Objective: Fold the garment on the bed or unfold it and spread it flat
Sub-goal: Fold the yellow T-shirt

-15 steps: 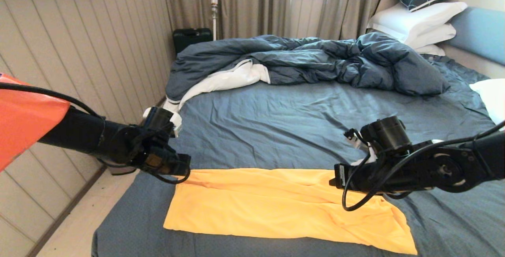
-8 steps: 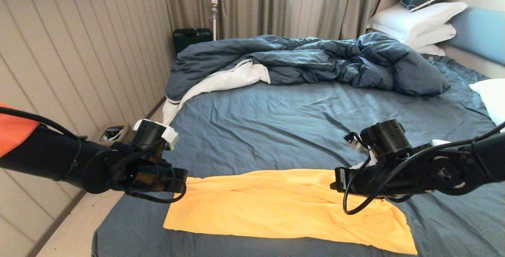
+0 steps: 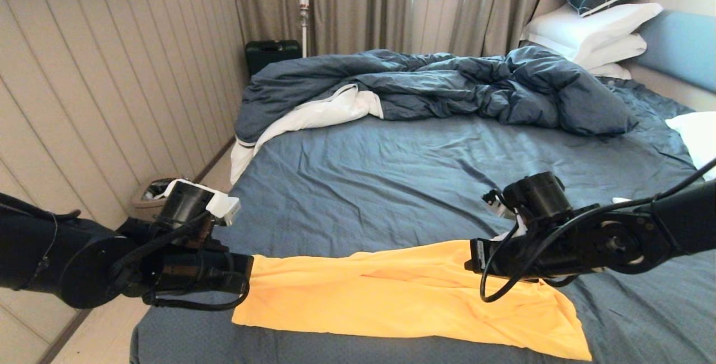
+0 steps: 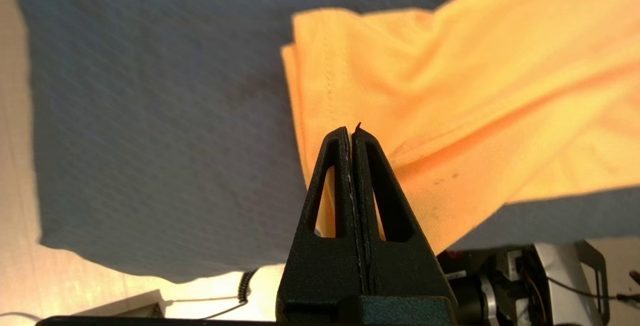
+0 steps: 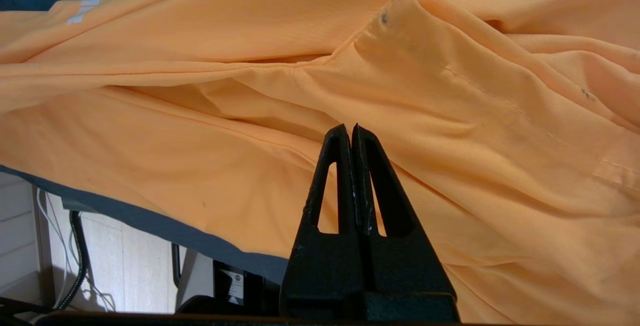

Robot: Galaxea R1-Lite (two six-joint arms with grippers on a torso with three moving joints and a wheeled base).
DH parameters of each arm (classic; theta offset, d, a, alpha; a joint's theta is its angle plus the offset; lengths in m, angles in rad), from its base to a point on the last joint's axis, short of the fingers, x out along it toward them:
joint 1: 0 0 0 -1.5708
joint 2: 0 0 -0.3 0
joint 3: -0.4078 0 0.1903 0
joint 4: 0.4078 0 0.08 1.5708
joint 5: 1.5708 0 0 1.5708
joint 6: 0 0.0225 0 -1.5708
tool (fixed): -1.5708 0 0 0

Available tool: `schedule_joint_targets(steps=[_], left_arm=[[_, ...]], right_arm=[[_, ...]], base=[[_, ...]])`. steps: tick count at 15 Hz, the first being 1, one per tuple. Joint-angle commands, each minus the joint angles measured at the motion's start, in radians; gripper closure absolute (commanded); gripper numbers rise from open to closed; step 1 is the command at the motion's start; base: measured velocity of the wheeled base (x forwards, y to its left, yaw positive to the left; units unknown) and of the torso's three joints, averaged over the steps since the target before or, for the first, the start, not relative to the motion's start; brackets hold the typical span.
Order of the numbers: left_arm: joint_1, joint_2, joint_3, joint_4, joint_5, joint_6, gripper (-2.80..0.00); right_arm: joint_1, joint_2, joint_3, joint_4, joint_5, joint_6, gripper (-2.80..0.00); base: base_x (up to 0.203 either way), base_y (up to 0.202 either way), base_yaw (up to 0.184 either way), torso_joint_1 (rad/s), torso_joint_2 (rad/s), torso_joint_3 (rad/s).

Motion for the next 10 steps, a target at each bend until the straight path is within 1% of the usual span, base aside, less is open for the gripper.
schedule_joint_targets(steps=[1, 3, 5, 8, 9, 10], left_arm=[[-0.028, -0.005, 0.054, -0.054, 0.001, -0.008, 0.00], [-0.036, 0.016, 0.070, -0.093, 0.001, -0.010, 0.00], [-0.037, 0.045, 0.068, -0.137, 0.001, -0.012, 0.00], [-0.037, 0.100, 0.056, -0.210, 0.001, -0.038, 0.00], [-0.037, 0.122, 0.048, -0.226, 0.002, -0.043, 0.00], [-0.037, 0.138, 0.037, -0.241, 0.002, -0.045, 0.00]], right_arm=[[-0.001, 0.015, -0.007, 0.000, 0.000, 0.002, 0.00], [-0.022, 0.020, -0.009, -0.001, -0.001, 0.002, 0.00], [-0.075, 0.020, -0.009, 0.000, 0.000, 0.000, 0.00], [-0.094, 0.026, -0.009, 0.000, -0.003, -0.004, 0.00], [-0.099, 0.026, -0.003, -0.002, -0.003, -0.013, -2.80], [-0.099, 0.028, 0.002, -0.002, -0.003, -0.017, -2.80]], base=[[0.000, 0.000, 0.000, 0.000, 0.00, 0.000], [0.000, 0.000, 0.000, 0.000, 0.00, 0.000], [0.000, 0.000, 0.000, 0.000, 0.00, 0.000], [0.000, 0.000, 0.000, 0.000, 0.00, 0.000], [0.000, 0.000, 0.000, 0.000, 0.00, 0.000], [0.000, 0.000, 0.000, 0.000, 0.00, 0.000]])
